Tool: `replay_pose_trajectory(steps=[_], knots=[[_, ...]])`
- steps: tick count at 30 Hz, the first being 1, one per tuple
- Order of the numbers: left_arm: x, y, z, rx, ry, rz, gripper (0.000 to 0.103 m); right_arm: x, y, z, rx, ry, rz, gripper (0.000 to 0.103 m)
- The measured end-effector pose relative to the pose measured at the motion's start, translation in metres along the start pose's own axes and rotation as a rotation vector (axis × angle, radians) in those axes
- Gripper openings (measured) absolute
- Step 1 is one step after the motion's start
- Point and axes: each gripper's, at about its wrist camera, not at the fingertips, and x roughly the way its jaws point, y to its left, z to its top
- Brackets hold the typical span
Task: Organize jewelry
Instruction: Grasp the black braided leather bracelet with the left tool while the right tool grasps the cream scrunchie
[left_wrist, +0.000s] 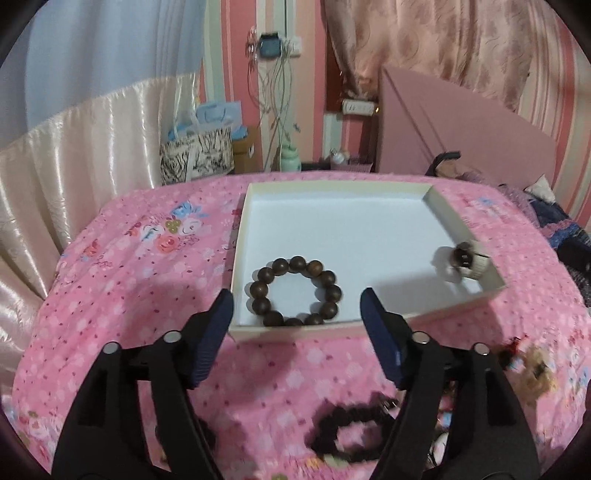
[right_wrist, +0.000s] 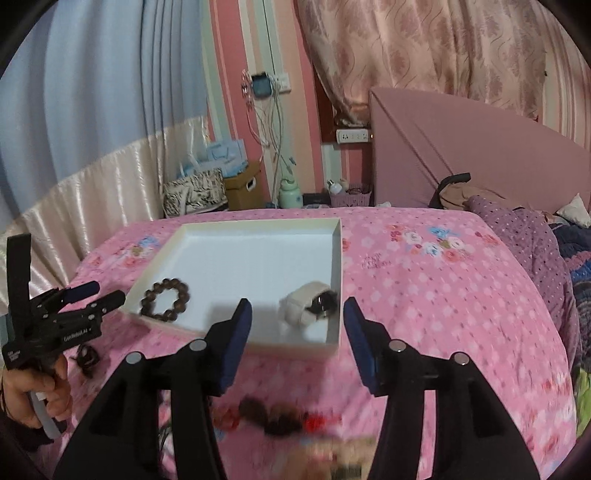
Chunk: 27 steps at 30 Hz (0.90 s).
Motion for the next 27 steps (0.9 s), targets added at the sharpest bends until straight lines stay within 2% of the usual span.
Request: replay_pose_trajectory(steps=[5,9,12,15,20,22,27], knots=[[-0.041,0.001,-0.028,0.002,-0.042,-0.003,0.074,-0.038,-0.023,-0.041,0.030,-0.020,0.014,0.054],[-0.070,0.017,-0.069,0.004,-0.053,0.013,0.075,-0.053,-0.050,-0.080,0.068,0.006,-0.030,0.054],[-0.077,0.027,-0.100,0.024,-0.033,0.019,0.075,-0.052,-0.056,-0.107,0.041,0.067,-0.101,0.054],[-0.078,0.037,-0.123,-0.004,0.011,0.017,0.075,-0.051,-0.056,-0.122,0.054,0.085,-0.073,0.054],[-0.071,0.037,-0.139,-0.039,0.062,-0.002,0.075,-0.042,-0.048,-0.130,0.057,0.112,-0.057,0.054],[-0.068,0.028,-0.142,-0.049,0.085,-0.037,0.075,-0.037,-0.043,-0.129,0.033,0.114,-0.064,0.054],[-0.071,-0.020,-0.136,0.031,0.081,-0.096,0.075,-0.025,-0.040,-0.125,0.031,0.118,-0.081,0.054]])
